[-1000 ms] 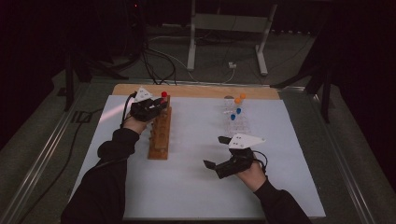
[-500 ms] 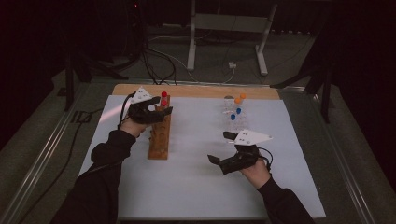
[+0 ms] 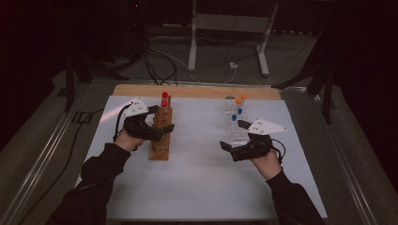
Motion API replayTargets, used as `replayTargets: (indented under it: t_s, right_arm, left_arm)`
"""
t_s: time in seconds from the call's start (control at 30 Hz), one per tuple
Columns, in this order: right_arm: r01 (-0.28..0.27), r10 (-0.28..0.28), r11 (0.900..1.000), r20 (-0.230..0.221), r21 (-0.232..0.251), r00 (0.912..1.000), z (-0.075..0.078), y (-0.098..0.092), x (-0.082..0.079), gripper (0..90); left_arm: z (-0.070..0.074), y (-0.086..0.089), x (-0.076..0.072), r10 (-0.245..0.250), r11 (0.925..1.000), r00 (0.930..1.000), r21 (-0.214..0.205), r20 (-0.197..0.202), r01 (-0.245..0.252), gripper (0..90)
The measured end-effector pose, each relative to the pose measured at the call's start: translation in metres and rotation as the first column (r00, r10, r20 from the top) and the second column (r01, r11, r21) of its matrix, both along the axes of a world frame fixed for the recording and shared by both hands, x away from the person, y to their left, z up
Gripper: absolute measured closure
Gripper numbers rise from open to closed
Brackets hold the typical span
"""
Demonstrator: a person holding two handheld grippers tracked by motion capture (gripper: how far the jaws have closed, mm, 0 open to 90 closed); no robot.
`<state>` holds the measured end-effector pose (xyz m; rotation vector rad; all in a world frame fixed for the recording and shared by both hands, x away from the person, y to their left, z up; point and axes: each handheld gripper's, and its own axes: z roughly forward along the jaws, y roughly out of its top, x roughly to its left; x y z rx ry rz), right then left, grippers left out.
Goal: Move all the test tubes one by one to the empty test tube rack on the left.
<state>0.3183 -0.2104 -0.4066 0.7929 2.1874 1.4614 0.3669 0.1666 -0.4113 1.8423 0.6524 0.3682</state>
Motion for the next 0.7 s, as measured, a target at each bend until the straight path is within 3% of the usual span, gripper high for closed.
replayTargets:
  t_s: [0.4,0.7]
  right_arm:
    - [0.109,-0.109,0.9933,-0.001,-0.038,0.994,-0.004,-0.02,0.026,0.1]
    - [0.161,-0.164,0.9842,-0.038,-0.074,0.9857,-0.025,-0.026,0.045,0.2]
  left_arm:
    - [-0.009,-0.001,-0.043,-0.068,0.9974,0.9976,-0.023,0.009,0.069,0.6]
    - [-0.02,-0.007,-0.06,-0.123,0.9919,0.9924,-0.03,0.009,0.123,0.6]
